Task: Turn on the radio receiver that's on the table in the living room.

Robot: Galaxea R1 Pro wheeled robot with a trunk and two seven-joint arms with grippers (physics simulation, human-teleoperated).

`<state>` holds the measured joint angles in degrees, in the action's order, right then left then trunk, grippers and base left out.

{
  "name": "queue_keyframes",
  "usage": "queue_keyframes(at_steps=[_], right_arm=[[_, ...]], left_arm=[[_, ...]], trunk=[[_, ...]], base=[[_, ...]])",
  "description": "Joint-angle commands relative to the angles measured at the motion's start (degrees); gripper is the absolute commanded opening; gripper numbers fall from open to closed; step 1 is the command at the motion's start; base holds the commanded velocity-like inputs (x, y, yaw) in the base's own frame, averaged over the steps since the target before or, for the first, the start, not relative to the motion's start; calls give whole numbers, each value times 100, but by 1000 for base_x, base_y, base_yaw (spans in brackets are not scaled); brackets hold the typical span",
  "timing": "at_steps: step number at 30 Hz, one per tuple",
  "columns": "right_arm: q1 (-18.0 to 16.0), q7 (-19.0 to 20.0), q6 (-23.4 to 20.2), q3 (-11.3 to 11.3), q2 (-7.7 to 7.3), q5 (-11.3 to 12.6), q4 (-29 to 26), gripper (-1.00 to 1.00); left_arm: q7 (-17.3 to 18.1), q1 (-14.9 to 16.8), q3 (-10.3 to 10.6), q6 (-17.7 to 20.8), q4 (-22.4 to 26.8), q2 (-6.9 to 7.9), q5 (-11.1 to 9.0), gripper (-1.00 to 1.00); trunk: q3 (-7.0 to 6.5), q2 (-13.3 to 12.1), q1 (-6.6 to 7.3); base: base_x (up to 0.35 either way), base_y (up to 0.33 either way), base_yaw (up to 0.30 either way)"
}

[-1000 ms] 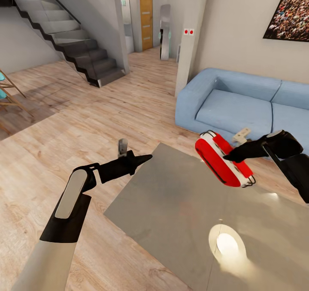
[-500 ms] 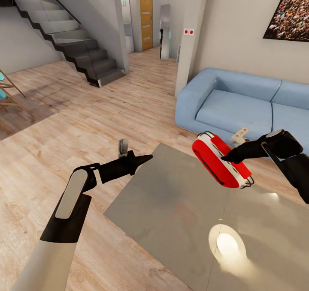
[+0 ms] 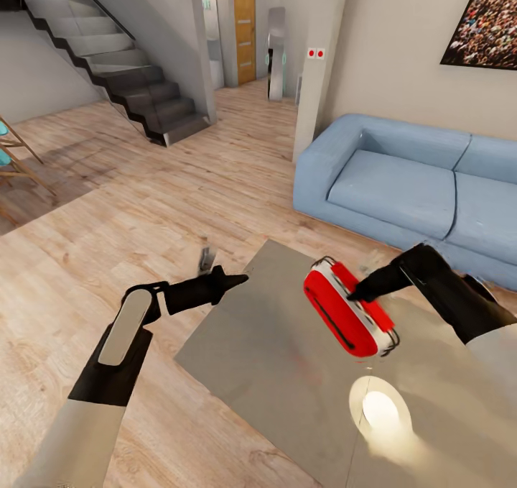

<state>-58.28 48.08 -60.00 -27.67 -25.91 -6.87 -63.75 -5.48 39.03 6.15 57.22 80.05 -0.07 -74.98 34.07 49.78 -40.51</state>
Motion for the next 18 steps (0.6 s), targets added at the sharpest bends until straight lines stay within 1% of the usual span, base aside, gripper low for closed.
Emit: queue_keyframes(at_steps=[1,2,4,5,7,10,11,13,14,17,18], right_arm=[[-7,-9,0,-23,122,-22,284,-100],[-7,-15,0,-35,175,-29,417,-100],[-7,-32,0,-49,262,-28,599,-100],[-7,-44,0,-52,304,-19,637,-100],[-7,-56,0,-45,383,-6,687,-100],[-7,-61,0,-45,508,-1,978,-100],[-7,-61,0,-42,530,-2,1043,-100],[-7,-71,0,-38,559,-6,1132,-100],[-7,-80,0,-38,564,-6,1147,-100],[-7,-118,0,-33,573,-7,1169,-100],[-7,-188,0,-29,583,-4,1189,-100]], left_arm=[[2,-1,0,-1,-56,76,28,-100],[4,-1,0,-4,-76,150,46,-100],[10,-5,0,-26,-103,456,66,-100],[15,-7,0,-40,-112,580,72,-100],[19,-9,0,-49,-118,700,83,-100],[113,-9,-11,-70,-111,750,81,-100],[209,-10,-17,-74,-108,755,81,-100],[579,-10,-35,-81,-114,772,86,-100],[684,-10,-39,-85,-116,781,88,-100],[771,-10,-43,-88,-115,789,89,-100],[782,-10,-44,-88,-118,797,89,-100]], trunk=[[-1,1,1],[-1,1,1],[-1,1,1],[-1,1,1],[-1,1,1],[-1,1,1],[-1,1,1],[-1,1,1],[-1,1,1],[-1,1,1],[-1,1,1]], base=[[0,0,0],[0,0,0],[0,0,0],[0,0,0],[0,0,0],[0,0,0],[0,0,0],[0,0,0],[0,0,0],[0,0,0],[0,0,0]])
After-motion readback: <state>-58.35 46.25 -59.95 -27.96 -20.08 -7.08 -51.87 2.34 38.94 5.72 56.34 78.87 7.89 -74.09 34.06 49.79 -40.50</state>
